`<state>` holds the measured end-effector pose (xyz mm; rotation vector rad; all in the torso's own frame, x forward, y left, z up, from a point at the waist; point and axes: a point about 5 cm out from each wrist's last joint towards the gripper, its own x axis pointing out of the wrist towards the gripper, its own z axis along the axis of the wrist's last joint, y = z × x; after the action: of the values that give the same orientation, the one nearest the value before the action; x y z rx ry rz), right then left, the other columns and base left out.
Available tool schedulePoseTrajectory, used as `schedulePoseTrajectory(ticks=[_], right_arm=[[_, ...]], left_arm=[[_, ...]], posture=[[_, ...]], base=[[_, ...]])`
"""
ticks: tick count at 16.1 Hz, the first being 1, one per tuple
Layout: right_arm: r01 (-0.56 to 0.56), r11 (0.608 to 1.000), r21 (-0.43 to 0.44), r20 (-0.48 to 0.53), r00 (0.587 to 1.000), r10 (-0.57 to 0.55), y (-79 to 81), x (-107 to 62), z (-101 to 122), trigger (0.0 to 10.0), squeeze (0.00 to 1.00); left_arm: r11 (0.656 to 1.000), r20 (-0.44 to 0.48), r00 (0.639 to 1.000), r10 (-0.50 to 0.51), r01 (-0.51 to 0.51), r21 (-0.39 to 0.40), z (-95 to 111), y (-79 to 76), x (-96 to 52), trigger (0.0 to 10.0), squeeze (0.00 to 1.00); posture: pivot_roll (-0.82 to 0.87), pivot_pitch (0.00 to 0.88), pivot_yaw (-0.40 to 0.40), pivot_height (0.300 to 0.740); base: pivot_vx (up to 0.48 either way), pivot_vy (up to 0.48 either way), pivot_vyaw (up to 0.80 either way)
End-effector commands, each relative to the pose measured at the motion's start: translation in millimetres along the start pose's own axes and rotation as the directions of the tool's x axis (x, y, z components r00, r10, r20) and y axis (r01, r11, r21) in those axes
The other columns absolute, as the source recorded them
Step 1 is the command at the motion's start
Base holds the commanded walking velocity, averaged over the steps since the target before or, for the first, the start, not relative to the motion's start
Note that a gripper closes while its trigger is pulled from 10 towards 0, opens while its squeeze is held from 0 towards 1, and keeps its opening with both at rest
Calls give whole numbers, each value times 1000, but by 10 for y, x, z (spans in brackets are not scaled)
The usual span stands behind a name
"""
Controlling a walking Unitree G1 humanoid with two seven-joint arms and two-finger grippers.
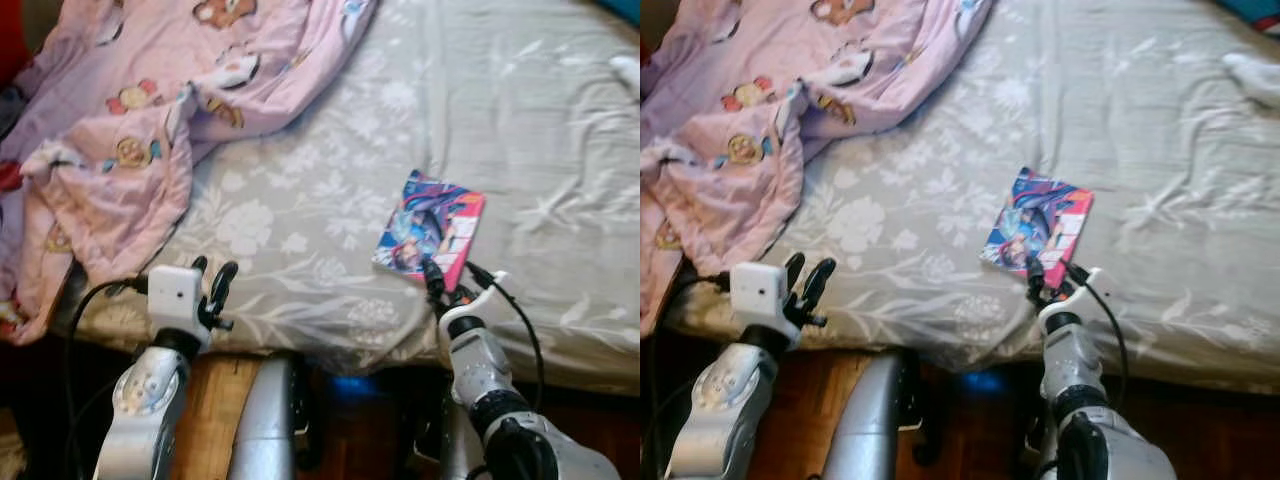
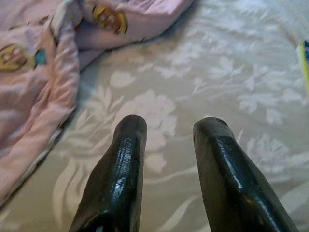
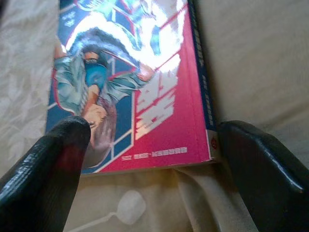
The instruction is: Clean up the room
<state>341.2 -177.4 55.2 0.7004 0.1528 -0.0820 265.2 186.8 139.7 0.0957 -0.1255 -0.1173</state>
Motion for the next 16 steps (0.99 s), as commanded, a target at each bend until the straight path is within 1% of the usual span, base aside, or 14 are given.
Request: schedulePoseTrajectory(ticks=[1,3,6,7,8,9,10,11,14,16], right_arm=[[30,999,33,-46,999,-28,-78,-61,-125,10000,0],[102,993,53,-27,995,-100,-157,-63,-70,10000,0],[130,988,85,-15,992,-129,-215,-75,-38,10000,0],[167,975,150,-37,986,-163,-291,-109,-72,10000,0],[177,967,184,-52,984,-171,-317,-130,-108,10000,0],[191,949,253,-63,982,-180,-335,-147,-144,10000,0],[193,941,277,-72,981,-180,-337,-154,-167,10000,0],[184,939,292,-83,983,-166,-322,-159,-199,10000,0],[122,946,299,-116,989,-91,-240,-144,-250,10000,0],[41,964,264,-162,987,2,-122,-117,-296,10000,0]], left_arm=[[1000,-24,1000,17,-17,-6,-17,49,-75,10000,0],[1000,-29,999,15,-15,-6,14,45,-65,10000,0],[1000,-36,999,21,-21,-3,30,63,-82,10000,0],[1000,-42,999,25,-26,-3,39,62,-117,10000,0],[999,-41,999,33,-34,-8,59,58,-126,10000,0],[999,-38,999,34,-34,-8,83,49,-124,10000,0],[999,-38,999,33,-33,-7,90,48,-126,10000,0],[999,-38,999,35,-35,-3,97,61,-131,10000,0],[999,-44,998,48,-48,4,114,98,-162,10000,0],[999,-54,997,53,-53,6,105,103,-206,10000,0]], posture=[[345,477,109,615],[347,486,111,615],[352,489,110,615],[360,490,105,615],[367,493,105,615],[373,495,107,615],[377,496,109,615],[380,496,106,615],[387,500,105,615],[385,511,104,615]], base=[[0,0,0],[0,0,0],[0,0,0],[0,0,0],[0,0,0],[0,0,0],[0,0,0],[0,0,0],[0,0,0],[0,0,0]])
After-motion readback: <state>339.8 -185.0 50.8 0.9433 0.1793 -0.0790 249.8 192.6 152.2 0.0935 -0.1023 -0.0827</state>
